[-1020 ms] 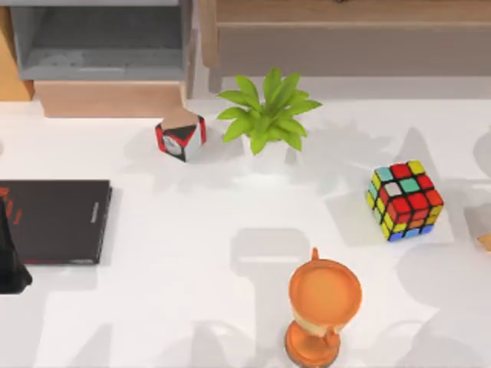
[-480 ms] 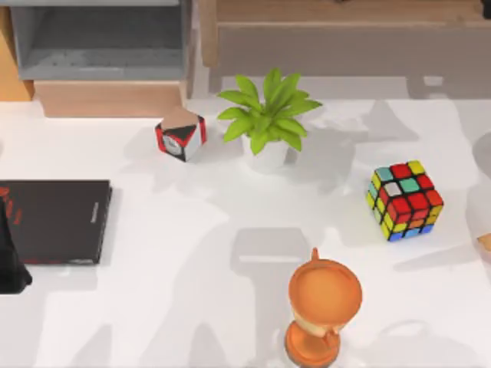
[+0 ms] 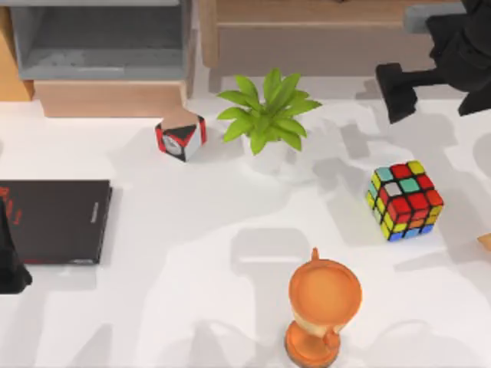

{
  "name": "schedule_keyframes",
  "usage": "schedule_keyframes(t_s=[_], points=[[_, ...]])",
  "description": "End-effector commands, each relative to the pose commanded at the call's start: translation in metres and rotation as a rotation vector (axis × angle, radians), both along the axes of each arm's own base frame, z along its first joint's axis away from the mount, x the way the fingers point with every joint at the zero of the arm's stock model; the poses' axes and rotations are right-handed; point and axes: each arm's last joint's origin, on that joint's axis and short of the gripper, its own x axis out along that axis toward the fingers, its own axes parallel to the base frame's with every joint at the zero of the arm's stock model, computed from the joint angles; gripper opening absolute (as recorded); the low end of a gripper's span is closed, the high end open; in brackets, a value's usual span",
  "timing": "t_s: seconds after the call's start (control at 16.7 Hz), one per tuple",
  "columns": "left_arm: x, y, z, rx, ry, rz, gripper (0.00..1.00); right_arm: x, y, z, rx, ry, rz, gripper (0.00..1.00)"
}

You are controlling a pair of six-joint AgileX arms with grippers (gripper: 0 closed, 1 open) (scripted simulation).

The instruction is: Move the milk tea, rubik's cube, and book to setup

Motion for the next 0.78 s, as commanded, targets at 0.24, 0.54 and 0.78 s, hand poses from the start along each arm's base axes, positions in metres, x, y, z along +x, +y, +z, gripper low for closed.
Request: schedule_keyframes(t_s=[0.24,0.54,0.78], points=[[0.000,0.000,0.000,0.000,0.000,0.000,1.00,-0.022,0.027,-0.015,-0.097,0.194,0.060,1.00],[0.000,0.000,0.000,0.000,0.000,0.000,1.00,-0.026,0.032,-0.018,-0.114,0.224,0.070,1.00],[0.000,0.000,0.000,0.000,0.000,0.000,1.00,-0.026,0.031,-0.027,-0.114,0.224,0.070,1.00]])
